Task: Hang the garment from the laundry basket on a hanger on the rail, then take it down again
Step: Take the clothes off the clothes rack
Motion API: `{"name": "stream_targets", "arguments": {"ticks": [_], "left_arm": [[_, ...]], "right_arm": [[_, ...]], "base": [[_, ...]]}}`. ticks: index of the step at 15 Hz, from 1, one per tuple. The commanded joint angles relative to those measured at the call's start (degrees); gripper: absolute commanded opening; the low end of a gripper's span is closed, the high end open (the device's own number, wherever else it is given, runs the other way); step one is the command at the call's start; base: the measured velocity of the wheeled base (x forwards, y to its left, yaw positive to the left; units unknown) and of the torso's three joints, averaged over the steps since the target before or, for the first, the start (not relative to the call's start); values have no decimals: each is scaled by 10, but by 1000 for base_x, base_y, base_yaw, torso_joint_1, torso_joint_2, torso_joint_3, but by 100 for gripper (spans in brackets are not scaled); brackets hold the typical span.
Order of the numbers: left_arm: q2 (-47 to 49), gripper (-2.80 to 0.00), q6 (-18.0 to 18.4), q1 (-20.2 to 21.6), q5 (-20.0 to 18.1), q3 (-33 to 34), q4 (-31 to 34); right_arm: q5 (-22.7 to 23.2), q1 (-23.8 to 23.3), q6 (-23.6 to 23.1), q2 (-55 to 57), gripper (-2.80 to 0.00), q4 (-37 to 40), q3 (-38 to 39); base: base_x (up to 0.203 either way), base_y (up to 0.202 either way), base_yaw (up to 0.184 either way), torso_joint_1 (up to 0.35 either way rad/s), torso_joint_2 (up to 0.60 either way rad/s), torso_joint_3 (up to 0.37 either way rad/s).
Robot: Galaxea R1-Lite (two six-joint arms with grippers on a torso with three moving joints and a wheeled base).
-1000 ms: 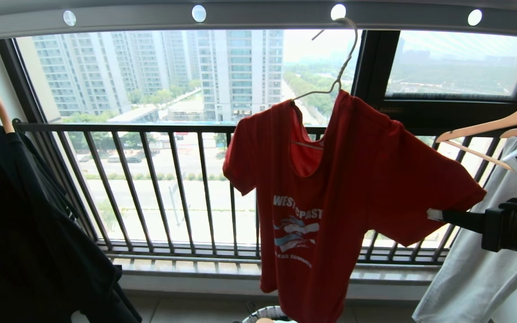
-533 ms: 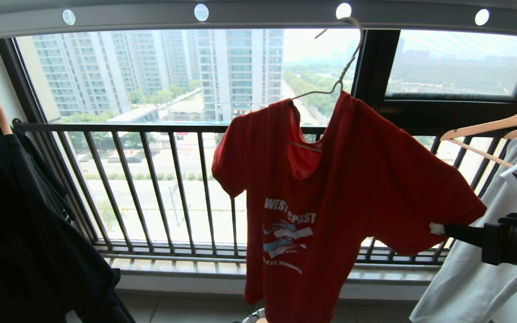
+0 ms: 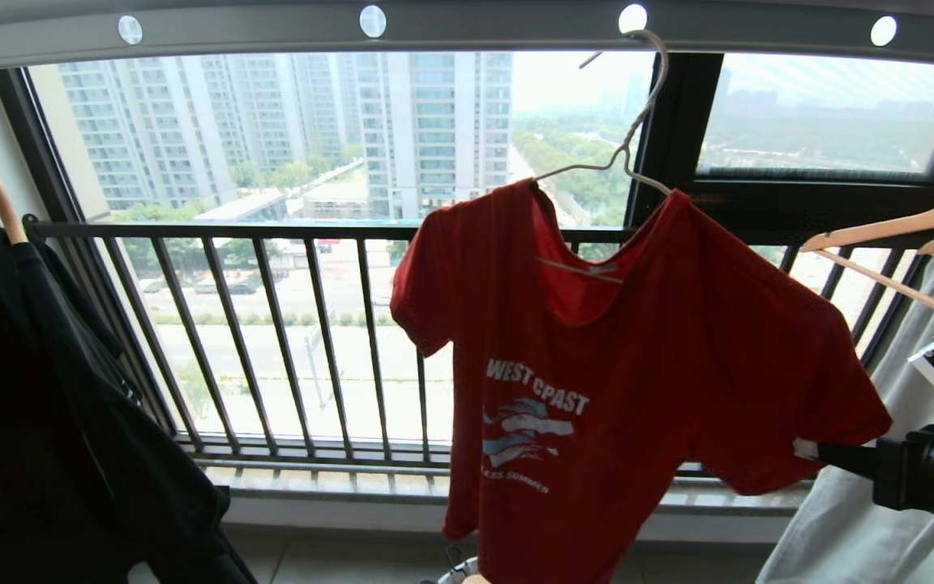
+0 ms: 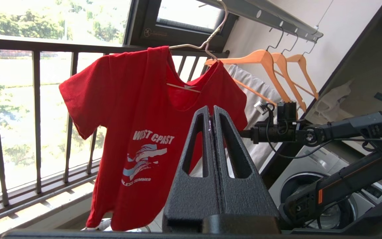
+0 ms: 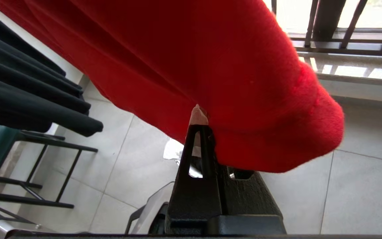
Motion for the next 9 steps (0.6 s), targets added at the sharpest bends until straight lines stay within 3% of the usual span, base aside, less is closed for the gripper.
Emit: {"name": "stream_targets", "arguments": {"ticks": [1, 9], "left_arm": [[-2, -280, -3, 0, -4, 0, -2], [-9, -280, -3, 0, -4, 0, -2]], "right_arm": [[-17, -2, -13, 11, -280, -1, 15], [-71, -1, -39, 27, -280, 0, 29]], "base": [[0, 0, 0, 0, 0, 0], [0, 0, 0, 0, 0, 0]]}}
